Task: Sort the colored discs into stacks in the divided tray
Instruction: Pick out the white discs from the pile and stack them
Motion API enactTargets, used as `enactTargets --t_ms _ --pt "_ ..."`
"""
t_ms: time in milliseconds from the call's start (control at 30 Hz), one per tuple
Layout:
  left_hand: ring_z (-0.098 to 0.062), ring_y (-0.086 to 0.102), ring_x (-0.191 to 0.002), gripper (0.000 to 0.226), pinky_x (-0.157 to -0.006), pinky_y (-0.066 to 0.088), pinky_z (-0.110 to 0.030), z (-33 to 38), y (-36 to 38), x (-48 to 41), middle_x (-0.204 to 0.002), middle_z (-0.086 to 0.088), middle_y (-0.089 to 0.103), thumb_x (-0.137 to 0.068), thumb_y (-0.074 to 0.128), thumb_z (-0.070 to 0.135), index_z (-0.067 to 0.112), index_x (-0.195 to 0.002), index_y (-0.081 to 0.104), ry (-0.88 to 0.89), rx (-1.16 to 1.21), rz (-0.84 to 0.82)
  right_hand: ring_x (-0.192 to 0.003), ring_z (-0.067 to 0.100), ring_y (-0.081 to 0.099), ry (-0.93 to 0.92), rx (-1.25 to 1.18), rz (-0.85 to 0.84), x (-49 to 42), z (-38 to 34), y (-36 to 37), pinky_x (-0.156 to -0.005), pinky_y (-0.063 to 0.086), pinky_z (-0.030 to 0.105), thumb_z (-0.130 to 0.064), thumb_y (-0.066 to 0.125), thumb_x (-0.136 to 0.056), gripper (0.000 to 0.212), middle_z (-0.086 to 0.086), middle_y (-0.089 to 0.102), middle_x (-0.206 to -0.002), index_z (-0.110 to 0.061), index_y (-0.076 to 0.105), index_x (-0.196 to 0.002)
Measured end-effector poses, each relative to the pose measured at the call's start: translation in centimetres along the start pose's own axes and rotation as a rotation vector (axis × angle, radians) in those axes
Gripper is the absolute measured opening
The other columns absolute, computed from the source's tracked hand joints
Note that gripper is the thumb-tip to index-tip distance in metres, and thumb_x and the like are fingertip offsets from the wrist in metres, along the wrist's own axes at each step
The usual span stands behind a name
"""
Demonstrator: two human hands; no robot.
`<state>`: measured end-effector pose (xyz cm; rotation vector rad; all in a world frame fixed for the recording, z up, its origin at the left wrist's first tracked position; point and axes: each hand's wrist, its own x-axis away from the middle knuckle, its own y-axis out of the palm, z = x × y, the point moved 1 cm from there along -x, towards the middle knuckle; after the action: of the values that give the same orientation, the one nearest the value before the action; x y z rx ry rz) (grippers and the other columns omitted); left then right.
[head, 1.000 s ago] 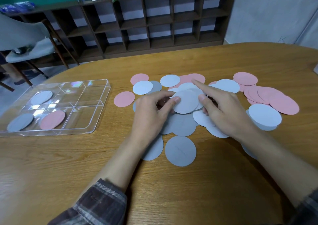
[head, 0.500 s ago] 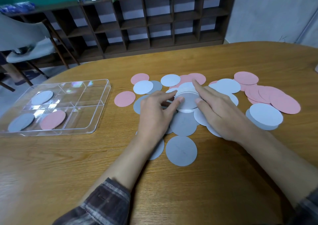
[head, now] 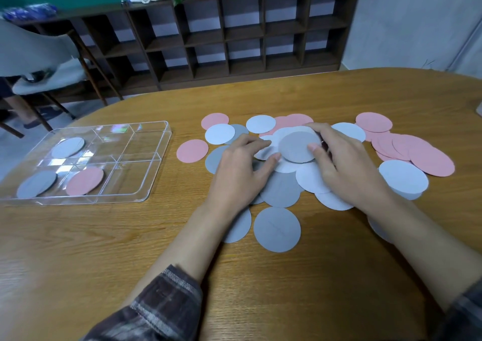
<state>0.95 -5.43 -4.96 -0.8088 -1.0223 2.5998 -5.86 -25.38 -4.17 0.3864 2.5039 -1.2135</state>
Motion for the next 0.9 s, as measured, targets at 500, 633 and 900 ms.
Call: enactTargets --t_ms 500,633,900 --pt "-0.026 0.06 -0.083 0.032 -0.069 0.051 -0.047 -0.6 -0.1 -1.3 -0.085 -0.001 0.07 -0.102 0.06 0.039 0.009 -0.099 0.07 0.091 -0.229 -0.11 -0.089 0.02 0.057 0.118 0.043 0.047 -0.1 1.0 -0.9 -0.077 0.05 0.043 -0.024 0.051 -0.103 0.026 -0.001 0.066 -0.098 -0.026 0.054 -0.129" --pt "-0.026 0.061 -0.08 0.025 -0.061 0.038 -0.035 -0.2 -0.7 -1.3 -0.085 -0.001 0.071 -0.109 0.05 0.028 0.015 -0.106 0.071 0.151 -0.246 0.033 -0.089 0.017 0.058 0.137 -0.007 0.054 -0.1 0.8 -1.0 -0.074 0.047 0.036 -0.02 0.051 -0.103 0.028 0.0 0.067 -0.101 -0.023 0.056 -0.131" --pt "-0.014 0.065 -0.082 0.013 -0.071 0.053 -0.031 0.8 -1.2 -0.7 -0.092 0.002 0.072 -0.105 0.053 0.01 0.01 -0.109 0.065 0.069 0.122 0.11 -0.093 0.014 0.057 0.153 -0.035 0.068 0.0 0.4 -1.2 -0.069 0.041 0.027 -0.021 0.051 -0.104 0.032 -0.004 0.065 -0.107 -0.025 0.056 -0.135"
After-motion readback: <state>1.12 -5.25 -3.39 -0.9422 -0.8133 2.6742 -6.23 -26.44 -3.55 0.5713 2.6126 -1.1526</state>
